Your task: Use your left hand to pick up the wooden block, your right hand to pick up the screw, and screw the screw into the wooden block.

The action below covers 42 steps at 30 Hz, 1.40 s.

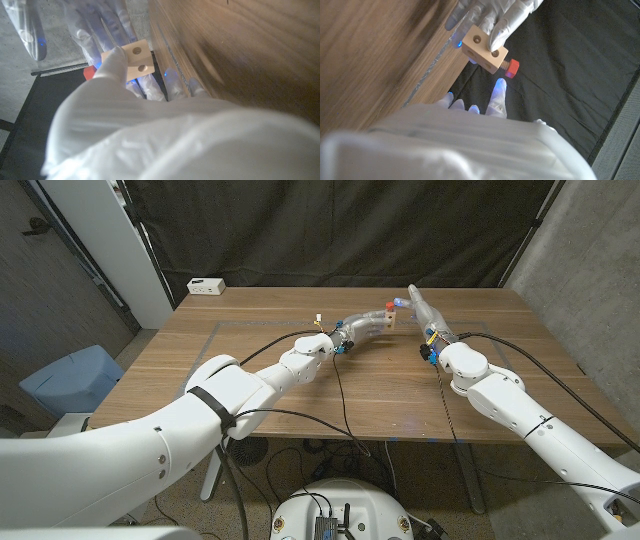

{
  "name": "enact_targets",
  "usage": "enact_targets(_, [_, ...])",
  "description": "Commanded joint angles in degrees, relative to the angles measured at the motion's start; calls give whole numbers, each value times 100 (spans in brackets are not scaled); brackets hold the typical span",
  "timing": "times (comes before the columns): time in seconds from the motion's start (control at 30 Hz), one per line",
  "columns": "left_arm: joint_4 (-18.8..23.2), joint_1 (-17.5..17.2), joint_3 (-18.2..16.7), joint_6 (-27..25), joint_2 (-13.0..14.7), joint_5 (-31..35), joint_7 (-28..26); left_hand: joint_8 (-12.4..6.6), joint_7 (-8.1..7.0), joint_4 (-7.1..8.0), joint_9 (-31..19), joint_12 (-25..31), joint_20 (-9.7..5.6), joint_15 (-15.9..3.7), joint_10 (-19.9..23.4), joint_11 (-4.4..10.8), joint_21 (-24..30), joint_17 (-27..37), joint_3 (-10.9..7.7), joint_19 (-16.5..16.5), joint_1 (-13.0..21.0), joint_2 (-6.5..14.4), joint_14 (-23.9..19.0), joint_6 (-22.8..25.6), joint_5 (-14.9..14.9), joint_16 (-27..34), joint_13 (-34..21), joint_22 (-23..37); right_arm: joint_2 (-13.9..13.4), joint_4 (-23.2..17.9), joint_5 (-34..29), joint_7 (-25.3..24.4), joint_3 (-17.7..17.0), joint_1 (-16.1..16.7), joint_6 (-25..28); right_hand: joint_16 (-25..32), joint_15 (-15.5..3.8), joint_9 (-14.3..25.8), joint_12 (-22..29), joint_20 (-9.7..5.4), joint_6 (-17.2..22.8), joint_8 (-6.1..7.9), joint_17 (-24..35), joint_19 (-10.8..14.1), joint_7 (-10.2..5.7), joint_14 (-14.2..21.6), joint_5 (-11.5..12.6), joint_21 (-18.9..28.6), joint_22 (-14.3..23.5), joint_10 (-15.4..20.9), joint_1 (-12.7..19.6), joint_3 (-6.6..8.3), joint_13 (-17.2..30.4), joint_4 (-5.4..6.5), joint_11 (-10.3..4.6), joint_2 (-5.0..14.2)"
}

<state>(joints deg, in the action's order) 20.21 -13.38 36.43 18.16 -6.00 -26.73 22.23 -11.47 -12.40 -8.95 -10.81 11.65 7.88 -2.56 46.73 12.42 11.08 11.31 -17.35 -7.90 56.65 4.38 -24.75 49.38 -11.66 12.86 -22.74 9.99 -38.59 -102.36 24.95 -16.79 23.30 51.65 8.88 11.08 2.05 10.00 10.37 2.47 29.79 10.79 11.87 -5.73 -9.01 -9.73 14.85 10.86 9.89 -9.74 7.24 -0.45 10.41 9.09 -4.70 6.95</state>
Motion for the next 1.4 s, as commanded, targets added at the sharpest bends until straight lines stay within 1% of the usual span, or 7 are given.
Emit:
enact_targets(0.03, [-1,10,19,-56,-15,8,-37,-63,180,28,-24,41,0,-350,59,3,40,20,-6,13,-18,60,-44,247,-35,7,-20,30,-24,-64,-20,1,20,25,54,48,40,18,32,-5,66,10,19,-49,-18,-889,35,16,5,-423,-74,34,-3,10,-21,188])
enact_targets(0.43, [-2,15,24,-60,-16,3,-32,-60,196,25,-24,39,7,-347,55,1,40,20,-6,12,-17,59,-48,239,-35,9,-20,30,-28,-140,-45,-48,14,79,56,52,36,18,37,-9,78,9,17,-45,-25,-891,46,19,5,-421,-86,52,-3,6,-52,196])
enact_targets(1.07, [7,-23,1,87,9,-11,97,-63,178,29,-24,41,4,-349,61,2,39,20,-7,13,-25,59,-49,245,-35,9,-21,30,-111,-434,-87,-215,-58,274,171,59,32,18,48,-12,89,5,15,-28,-29,-888,61,26,4,-403,-101,82,-3,1,-77,206])
enact_targets(1.4, [9,-43,-13,112,16,-17,132,-63,192,30,-24,41,0,-349,60,3,40,21,-6,10,-29,59,-48,244,-34,10,-21,30,-141,-546,-130,-284,-76,324,244,64,29,18,54,-10,92,2,13,-24,-28,-882,70,27,4,-389,-111,99,-4,-2,-90,205])
